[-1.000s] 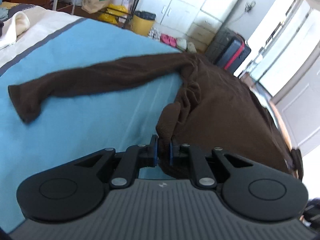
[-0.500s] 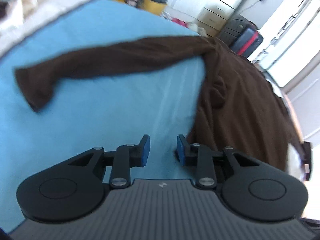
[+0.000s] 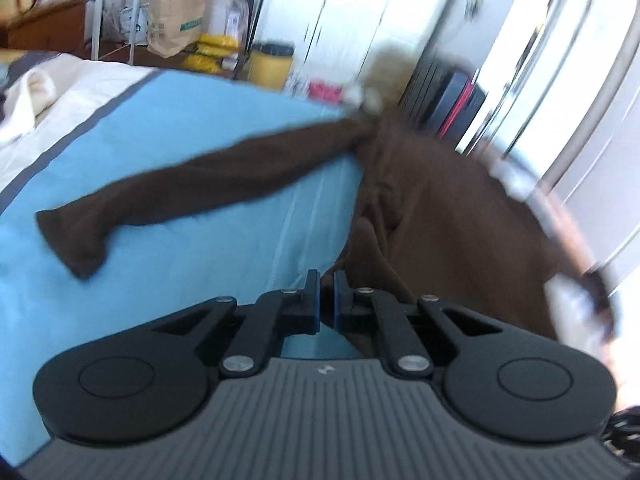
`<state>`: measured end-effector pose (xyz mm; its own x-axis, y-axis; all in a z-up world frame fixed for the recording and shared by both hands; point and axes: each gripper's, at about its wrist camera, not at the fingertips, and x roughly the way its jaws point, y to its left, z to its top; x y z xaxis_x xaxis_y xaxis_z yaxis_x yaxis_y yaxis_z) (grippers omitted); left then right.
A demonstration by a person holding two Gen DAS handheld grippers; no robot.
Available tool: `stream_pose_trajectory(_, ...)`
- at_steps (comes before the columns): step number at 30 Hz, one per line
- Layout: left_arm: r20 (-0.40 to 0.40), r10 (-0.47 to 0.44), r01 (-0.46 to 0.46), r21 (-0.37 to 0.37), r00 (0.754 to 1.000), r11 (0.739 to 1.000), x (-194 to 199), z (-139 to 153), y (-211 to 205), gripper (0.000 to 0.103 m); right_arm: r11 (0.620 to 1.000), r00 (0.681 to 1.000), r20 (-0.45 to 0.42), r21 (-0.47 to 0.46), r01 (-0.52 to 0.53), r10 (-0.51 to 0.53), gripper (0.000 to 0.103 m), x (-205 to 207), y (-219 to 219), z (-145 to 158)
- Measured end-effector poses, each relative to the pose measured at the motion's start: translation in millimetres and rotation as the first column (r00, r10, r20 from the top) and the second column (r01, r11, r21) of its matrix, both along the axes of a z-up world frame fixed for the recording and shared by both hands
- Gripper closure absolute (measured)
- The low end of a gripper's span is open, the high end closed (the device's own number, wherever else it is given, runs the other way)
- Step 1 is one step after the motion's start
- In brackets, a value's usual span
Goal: Fold clothes
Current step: 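Grasp the hoodie body with the left gripper while the right gripper lifts the hem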
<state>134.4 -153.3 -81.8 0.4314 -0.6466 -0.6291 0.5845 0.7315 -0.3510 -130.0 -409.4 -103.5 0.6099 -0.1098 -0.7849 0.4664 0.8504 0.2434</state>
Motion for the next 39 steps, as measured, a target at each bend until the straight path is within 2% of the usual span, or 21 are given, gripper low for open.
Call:
stream_pose_trajectory(1,-0.014,0.012,-0.012,-0.037,1.000,0.999,0.3,8.2,14.0,0.098,1.000,0.999,0.031,0.012,-0.022,0.022,0.093,-7.7,1.9,11.6)
stream_pose_trajectory(3,-0.075,0.047,-0.049,-0.020,0.996,0.999,9.5,-3.8,22.9,0.098,0.997,0.998,0.015,-0.035,-0.064,0.064,0.097,-13.3,12.2,21.6)
stream_pose_trajectory(6,-0.240,0.086,-0.066,0.089,0.967,0.994,29.9,-46.1,13.0,0.098,0.990,0.991,-0.104,-0.109,-0.095,0.083,0.098,-7.1,20.4,0.8)
stream_pose_trajectory(8,-0.245,0.088,-0.059,0.123,0.965,0.991,29.2,-51.8,7.5,0.098,0.991,0.989,-0.121,-0.090,-0.101,0.090,0.098,-0.3,21.5,-10.0)
stream_pose_trajectory(9,-0.243,0.088,-0.055,0.138,0.966,0.989,28.4,-53.3,5.1,0.098,0.990,0.988,-0.119,-0.089,-0.110,0.099,0.098,2.8,22.8,-11.9)
stream_pose_trajectory(13,-0.101,0.061,-0.048,0.126,0.993,0.991,13.5,-19.5,3.7,0.098,0.986,0.985,-0.111,-0.092,-0.139,0.129,0.098,2.4,29.3,-5.8)
stream_pose_trajectory(15,-0.072,0.041,-0.033,0.115,0.997,0.993,6.7,-9.8,4.0,0.098,0.986,0.985,-0.100,-0.076,-0.148,0.140,0.098,-2.8,31.0,1.2)
stream_pose_trajectory(18,-0.097,0.012,0.006,0.186,0.995,0.983,6.8,-20.1,-2.7,0.097,0.976,0.978,-0.100,-0.103,-0.193,0.183,0.098,-9.5,40.4,12.5)
stream_pose_trajectory(20,-0.122,0.019,0.015,0.275,0.992,0.961,9.7,-38.7,-13.4,0.097,0.972,0.972,-0.135,-0.113,-0.208,0.193,0.098,-5.2,37.3,0.8)
stream_pose_trajectory(21,-0.128,0.031,0.009,0.300,0.991,0.954,10.8,-44.0,-13.4,0.097,0.978,0.970,-0.167,-0.088,-0.190,0.174,0.098,-2.9,33.0,-9.5)
stream_pose_trajectory(22,-0.127,0.029,0.008,0.288,0.992,0.958,10.4,-42.2,-11.1,0.097,0.983,0.967,-0.201,-0.064,-0.170,0.154,0.098,-0.7,28.7,-19.9)
stream_pose_trajectory(25,-0.090,0.008,0.015,0.247,0.996,0.969,8.1,-28.5,-6.5,0.097,0.981,0.973,-0.142,-0.053,-0.189,0.180,0.098,-1.9,29.1,-10.1)
stream_pose_trajectory(26,-0.075,-0.005,0.024,0.255,0.997,0.967,6.9,-25.0,-6.5,0.097,0.978,0.971,-0.138,-0.058,-0.203,0.193,0.098,-1.8,29.9,-8.3)
stream_pose_trajectory(28,-0.079,-0.029,0.051,0.296,0.996,0.954,2.9,-32.3,-9.3,0.098,0.971,0.966,-0.133,-0.067,-0.231,0.220,0.098,-1.7,31.5,-4.8)
stream_pose_trajectory(30,-0.101,-0.045,0.081,0.390,0.994,0.917,1.8,-50.9,-18.7,0.098,0.966,0.949,-0.222,-0.081,-0.246,0.223,0.098,4.0,33.6,-23.4)
stream_pose_trajectory(31,-0.085,-0.052,0.083,0.422,0.995,0.903,-0.4,-55.9,-21.8,0.098,0.967,0.938,-0.275,-0.082,-0.243,0.212,0.097,7.4,33.8,-34.3)
stream_pose_trajectory(32,-0.074,-0.053,0.079,0.425,0.996,0.901,-2.2,-52.8,-21.7,0.098,0.964,0.936,-0.276,-0.089,-0.252,0.219,0.097,10.1,35.5,-34.2)
stream_pose_trajectory(34,-0.050,-0.053,0.070,0.432,0.997,0.899,-5.7,-46.3,-21.1,0.097,0.959,0.940,-0.252,-0.103,-0.263,0.231,0.091,11.7,38.2,-28.4)
stream_pose_trajectory(36,0.009,-0.016,0.011,0.427,1.000,0.904,-5.3,-36.0,-11.6,0.096,0.957,0.950,-0.203,-0.118,-0.264,0.237,0.076,9.3,40.1,-17.5)
stream_pose_trajectory(38,0.055,0.027,-0.046,0.389,0.998,0.920,0.9,-22.9,3.5,0.090,0.955,0.958,-0.153,-0.133,-0.265,0.244,0.066,6.8,42.0,-6.6)
stream_pose_trajectory(39,0.068,0.054,-0.075,0.359,0.996,0.931,5.5,-15.9,12.9,0.080,0.954,0.960,-0.129,-0.140,-0.265,0.247,0.056,5.6,42.9,-1.2)
